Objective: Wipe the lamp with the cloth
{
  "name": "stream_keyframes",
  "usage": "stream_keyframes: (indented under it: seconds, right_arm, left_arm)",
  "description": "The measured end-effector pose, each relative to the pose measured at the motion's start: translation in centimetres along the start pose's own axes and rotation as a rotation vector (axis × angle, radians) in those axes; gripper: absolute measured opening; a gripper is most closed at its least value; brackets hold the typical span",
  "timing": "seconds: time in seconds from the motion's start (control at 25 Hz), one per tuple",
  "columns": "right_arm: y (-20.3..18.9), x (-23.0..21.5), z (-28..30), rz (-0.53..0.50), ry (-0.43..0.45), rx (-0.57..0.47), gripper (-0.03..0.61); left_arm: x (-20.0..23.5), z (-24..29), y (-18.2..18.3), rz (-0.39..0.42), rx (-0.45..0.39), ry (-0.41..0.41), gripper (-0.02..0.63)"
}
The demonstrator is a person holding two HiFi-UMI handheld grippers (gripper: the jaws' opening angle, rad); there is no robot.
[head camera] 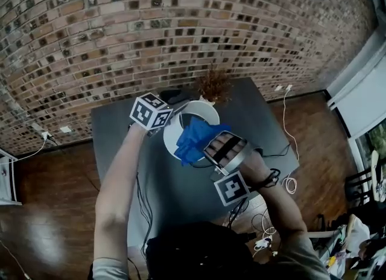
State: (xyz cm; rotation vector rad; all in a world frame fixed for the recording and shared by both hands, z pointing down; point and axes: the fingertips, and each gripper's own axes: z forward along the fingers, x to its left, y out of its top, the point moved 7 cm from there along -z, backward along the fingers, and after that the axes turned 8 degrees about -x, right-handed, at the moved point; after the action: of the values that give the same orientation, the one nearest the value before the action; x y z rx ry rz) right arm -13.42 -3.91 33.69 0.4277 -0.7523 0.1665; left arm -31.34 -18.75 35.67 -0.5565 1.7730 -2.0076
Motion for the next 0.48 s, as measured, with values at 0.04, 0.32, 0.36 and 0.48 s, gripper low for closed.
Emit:
stream_keyframes:
  seconds: [0.04, 0.32, 0.36, 0.48]
  right_arm:
    - [0.0, -1.2, -0.4, 0.052, -0.077, 0.002, 0.091]
    - [2.7, -0.1, 4.0, 0.144, -0.198, -0.048, 0.091]
    - [2.1, 0.7, 3.9, 0.218, -0.202, -0.063, 0.091]
    - [-3.4, 1.4, 2.0, 0.614, -0.342, -0.045, 0.091]
  left_arm:
    - [-0.3, -0.3, 0.3, 0.008, -0.019, 0.0, 0.186]
    - [-2.1, 0.2, -2.1, 0.165, 0.107, 0.027, 0.186]
    - [-2.3, 0.3, -2.1, 0.156, 0.097, 0.026, 0.184]
    - [-2.5, 0.8, -1.7, 0.166, 0.094, 0.016, 0.187]
